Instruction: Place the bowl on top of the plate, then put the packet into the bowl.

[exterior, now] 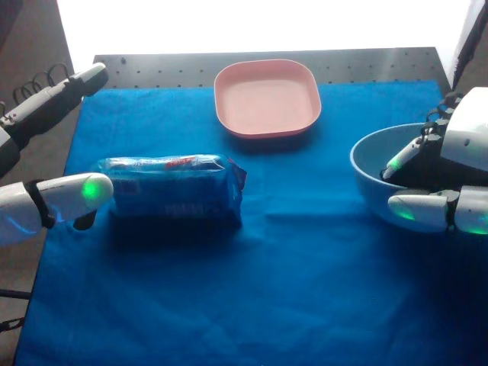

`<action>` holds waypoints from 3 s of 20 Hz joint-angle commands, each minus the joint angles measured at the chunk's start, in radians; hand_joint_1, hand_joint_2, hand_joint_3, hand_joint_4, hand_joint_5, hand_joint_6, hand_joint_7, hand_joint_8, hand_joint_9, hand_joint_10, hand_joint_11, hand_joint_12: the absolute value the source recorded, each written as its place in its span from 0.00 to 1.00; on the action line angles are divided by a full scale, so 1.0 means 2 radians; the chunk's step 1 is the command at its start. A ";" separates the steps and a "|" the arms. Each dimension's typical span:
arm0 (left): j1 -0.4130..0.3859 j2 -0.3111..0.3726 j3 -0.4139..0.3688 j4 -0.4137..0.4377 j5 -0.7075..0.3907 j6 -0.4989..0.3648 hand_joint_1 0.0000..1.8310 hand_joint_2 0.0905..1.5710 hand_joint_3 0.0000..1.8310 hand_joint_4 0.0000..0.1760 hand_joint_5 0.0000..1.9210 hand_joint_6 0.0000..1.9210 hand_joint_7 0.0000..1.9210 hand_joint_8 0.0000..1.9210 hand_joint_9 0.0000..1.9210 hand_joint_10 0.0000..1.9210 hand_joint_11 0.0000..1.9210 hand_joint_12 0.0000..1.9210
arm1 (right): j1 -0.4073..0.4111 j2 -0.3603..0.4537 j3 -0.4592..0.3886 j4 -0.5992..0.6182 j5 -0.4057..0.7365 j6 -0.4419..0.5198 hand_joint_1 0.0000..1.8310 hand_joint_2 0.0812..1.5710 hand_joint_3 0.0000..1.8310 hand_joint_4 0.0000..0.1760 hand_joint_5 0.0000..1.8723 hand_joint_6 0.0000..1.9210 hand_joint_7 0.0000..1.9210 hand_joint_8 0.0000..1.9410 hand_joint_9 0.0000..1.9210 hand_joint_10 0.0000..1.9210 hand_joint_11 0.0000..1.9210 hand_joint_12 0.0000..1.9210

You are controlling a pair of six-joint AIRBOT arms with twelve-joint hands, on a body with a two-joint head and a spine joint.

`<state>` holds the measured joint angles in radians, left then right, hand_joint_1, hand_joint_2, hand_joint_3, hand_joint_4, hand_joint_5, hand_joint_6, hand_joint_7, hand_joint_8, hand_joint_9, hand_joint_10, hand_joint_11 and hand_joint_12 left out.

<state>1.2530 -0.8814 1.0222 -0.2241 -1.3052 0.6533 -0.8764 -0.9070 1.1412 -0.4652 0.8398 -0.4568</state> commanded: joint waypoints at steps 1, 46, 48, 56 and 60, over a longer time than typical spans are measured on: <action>-0.001 -0.001 0.001 -0.004 -0.065 -0.005 0.17 0.66 0.00 1.00 0.00 0.00 0.00 0.00 0.00 0.00 0.00 0.00 | 0.002 -0.004 0.001 0.015 0.047 0.001 0.21 0.98 0.00 0.00 0.56 1.00 0.77 1.00 0.82 1.00 0.80 1.00; 0.005 -0.006 0.002 -0.007 -0.076 -0.019 0.15 0.65 0.00 0.98 0.00 0.00 0.00 0.00 0.00 0.00 0.01 0.01 | -0.019 -0.035 0.025 -0.015 -0.033 0.007 0.31 0.85 0.00 0.00 0.46 0.98 0.75 1.00 0.82 1.00 0.78 1.00; 0.005 -0.006 0.002 -0.007 -0.077 -0.020 0.15 0.65 0.00 1.00 0.00 0.00 0.00 0.00 0.00 0.00 0.03 0.01 | -0.019 -0.035 0.027 -0.015 -0.033 0.007 0.25 0.89 0.00 0.29 0.42 1.00 0.75 1.00 0.84 1.00 0.81 1.00; 0.007 -0.007 0.002 -0.008 -0.080 -0.022 0.14 0.66 0.00 0.93 0.00 0.00 0.00 0.00 0.00 0.00 0.05 0.03 | 0.004 -0.035 0.029 -0.016 -0.032 0.007 0.30 0.97 0.00 0.31 0.56 1.00 0.79 1.00 0.85 1.00 0.86 1.00; 0.008 -0.007 0.002 -0.008 -0.081 -0.023 0.15 0.67 0.00 0.98 0.00 0.00 0.00 0.00 0.00 0.00 0.04 0.03 | 0.020 -0.033 0.029 -0.016 -0.026 0.007 0.26 0.99 0.00 0.33 0.61 1.00 0.81 1.00 0.87 1.00 0.86 1.00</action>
<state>1.2766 -0.8898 1.0222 -0.2333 -1.3415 0.6144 -0.8505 -0.9737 1.1965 -0.5297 0.6960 -0.4473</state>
